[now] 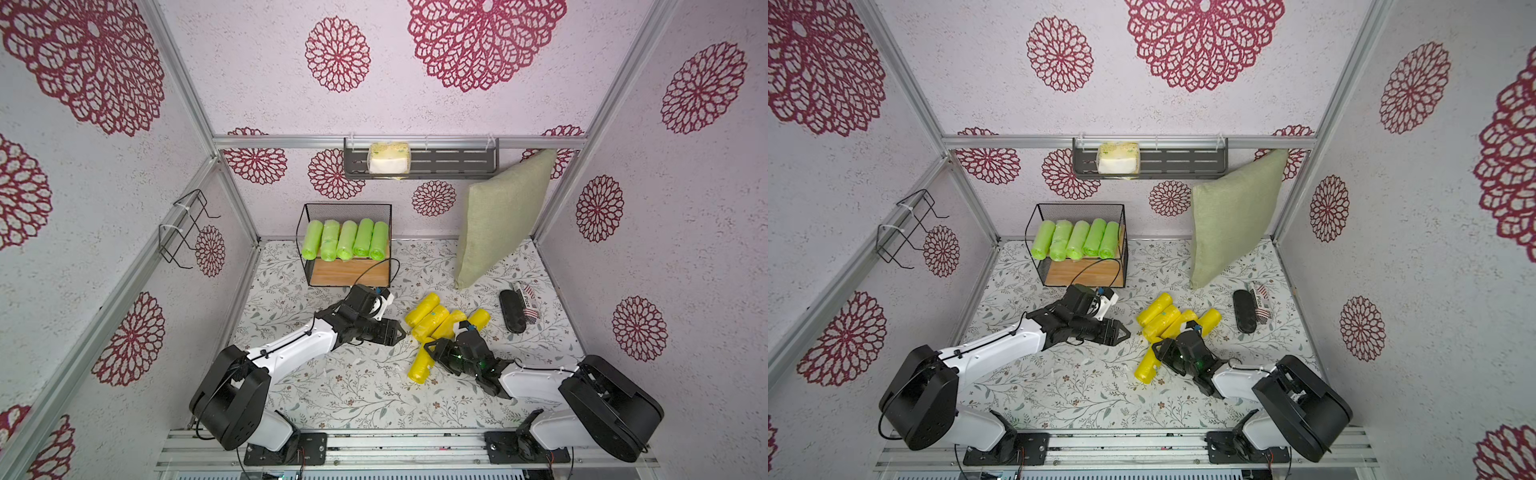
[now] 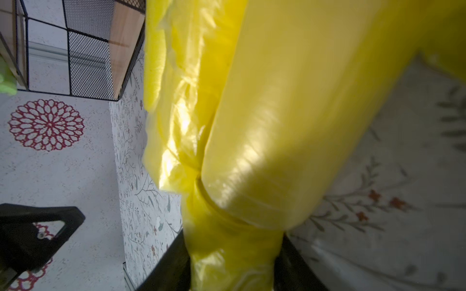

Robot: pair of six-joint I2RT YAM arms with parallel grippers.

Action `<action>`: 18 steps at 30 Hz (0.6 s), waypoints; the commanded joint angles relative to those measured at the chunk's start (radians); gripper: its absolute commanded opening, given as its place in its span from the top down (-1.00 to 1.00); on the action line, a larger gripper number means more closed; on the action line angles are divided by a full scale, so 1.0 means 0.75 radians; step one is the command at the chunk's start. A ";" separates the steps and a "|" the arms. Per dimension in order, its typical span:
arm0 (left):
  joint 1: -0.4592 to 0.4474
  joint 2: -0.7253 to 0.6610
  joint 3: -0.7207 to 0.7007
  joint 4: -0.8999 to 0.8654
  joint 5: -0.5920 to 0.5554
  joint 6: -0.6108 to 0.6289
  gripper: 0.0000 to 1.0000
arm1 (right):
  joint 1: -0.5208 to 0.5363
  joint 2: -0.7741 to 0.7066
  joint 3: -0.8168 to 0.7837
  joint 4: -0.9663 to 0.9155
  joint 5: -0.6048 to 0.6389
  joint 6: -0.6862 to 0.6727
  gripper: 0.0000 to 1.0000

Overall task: Sort the rolls of trash bags by color and place them on the shelf
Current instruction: Pick up the roll of trash bags from the center of the board.

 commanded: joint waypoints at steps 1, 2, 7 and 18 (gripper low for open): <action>0.038 -0.068 -0.026 0.043 -0.027 -0.018 -0.35 | 0.028 -0.005 0.022 -0.033 0.039 0.028 0.19; 0.051 -0.084 -0.036 0.059 -0.025 -0.026 -0.35 | 0.036 -0.023 0.027 -0.016 0.048 0.030 0.23; 0.098 -0.185 -0.093 0.147 -0.022 -0.084 -0.38 | 0.061 -0.100 0.073 0.118 0.083 0.075 0.27; 0.133 -0.359 -0.261 0.613 0.155 -0.393 -0.74 | 0.066 -0.133 0.249 0.480 0.204 0.115 0.29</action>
